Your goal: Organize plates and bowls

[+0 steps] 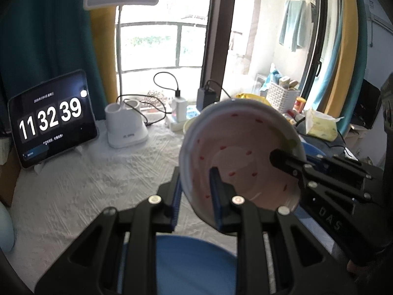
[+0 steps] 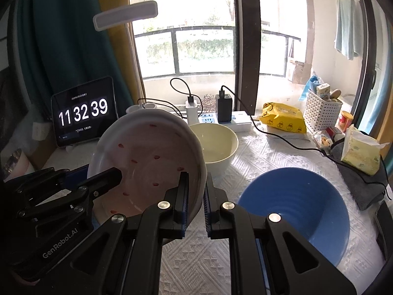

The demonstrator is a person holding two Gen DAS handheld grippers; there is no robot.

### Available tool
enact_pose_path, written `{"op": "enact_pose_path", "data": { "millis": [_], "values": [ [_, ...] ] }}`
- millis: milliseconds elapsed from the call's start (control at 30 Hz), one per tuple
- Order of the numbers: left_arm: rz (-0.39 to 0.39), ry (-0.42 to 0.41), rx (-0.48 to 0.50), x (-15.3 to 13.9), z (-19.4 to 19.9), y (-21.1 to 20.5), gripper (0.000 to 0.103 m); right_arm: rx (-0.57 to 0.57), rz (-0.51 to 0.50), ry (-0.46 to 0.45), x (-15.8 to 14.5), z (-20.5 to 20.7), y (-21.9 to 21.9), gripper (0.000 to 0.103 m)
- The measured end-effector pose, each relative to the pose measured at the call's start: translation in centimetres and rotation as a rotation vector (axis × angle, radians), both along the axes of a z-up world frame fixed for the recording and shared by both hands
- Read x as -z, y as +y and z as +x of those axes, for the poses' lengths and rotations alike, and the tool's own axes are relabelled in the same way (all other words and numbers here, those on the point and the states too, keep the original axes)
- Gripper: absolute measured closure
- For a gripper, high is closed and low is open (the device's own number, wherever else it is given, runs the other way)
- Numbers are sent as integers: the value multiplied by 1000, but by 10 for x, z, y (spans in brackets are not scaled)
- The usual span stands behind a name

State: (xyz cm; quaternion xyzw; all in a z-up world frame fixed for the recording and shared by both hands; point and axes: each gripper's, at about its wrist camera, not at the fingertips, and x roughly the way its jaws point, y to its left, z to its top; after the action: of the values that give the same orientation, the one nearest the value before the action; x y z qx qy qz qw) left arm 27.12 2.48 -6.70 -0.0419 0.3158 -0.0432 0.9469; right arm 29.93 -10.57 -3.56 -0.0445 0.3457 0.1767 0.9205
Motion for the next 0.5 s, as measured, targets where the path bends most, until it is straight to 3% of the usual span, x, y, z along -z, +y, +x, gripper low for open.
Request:
{"op": "enact_pose_path", "data": {
  "millis": [500],
  "values": [
    [17, -24, 43, -20, -7, -41, 81, 34, 34, -27, -20, -11, -40, 91]
  ]
}}
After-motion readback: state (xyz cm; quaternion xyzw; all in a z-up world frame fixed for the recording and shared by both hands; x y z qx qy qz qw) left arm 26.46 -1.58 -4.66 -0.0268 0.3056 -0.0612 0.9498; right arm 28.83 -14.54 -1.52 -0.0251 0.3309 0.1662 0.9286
